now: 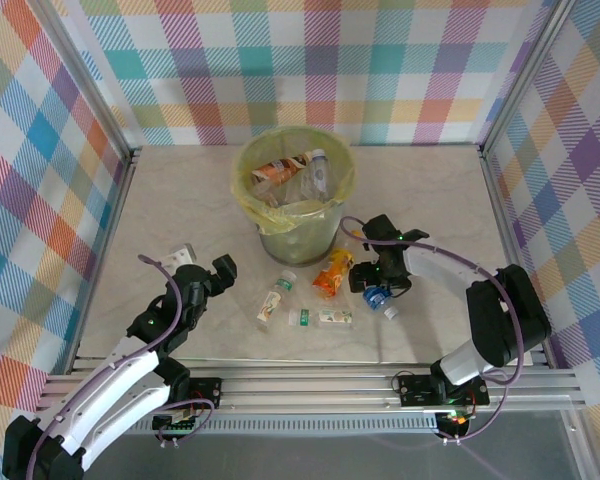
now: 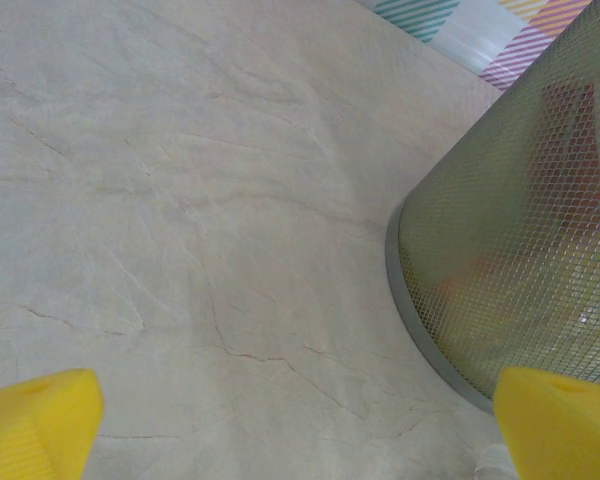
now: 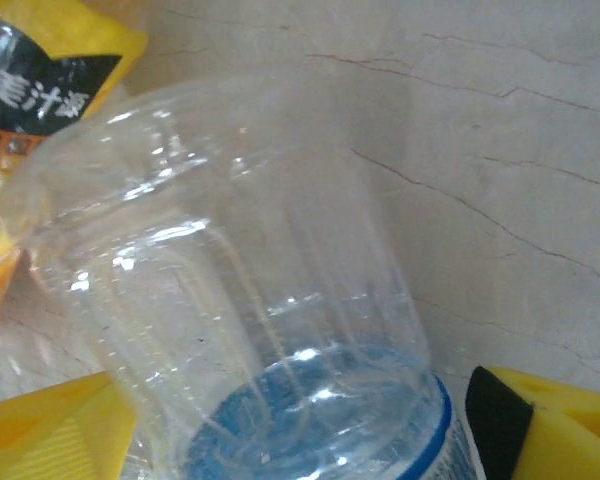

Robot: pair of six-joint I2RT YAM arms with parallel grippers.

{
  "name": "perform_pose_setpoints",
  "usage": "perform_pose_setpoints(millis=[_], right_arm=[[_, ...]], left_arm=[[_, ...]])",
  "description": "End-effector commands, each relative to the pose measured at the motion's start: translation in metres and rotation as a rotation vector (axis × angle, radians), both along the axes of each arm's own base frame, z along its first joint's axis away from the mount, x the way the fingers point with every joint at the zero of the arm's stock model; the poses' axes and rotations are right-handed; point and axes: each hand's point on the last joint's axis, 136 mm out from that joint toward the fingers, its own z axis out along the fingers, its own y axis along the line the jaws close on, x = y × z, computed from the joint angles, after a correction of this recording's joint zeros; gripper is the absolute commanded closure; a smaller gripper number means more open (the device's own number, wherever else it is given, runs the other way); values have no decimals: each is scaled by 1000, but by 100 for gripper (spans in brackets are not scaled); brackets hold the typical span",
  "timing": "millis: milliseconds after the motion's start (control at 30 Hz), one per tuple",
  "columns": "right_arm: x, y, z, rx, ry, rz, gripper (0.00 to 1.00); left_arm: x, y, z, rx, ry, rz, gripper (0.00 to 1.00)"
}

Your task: Put the plastic bottles in the bin

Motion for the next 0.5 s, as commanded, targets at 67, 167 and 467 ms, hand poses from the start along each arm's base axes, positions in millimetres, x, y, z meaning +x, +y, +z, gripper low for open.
perform_pose_setpoints(millis=[67, 167, 467], right_arm=[[5, -12, -8, -9, 8, -79, 16], [6, -17, -9, -4, 20, -114, 21], [8, -31, -23, 3, 67, -223, 19]], left_arm=[[2, -6, 8, -22, -23, -14, 0], [3, -7, 9, -27, -23, -16, 0], [3, -6, 7, -25, -10, -11, 0]])
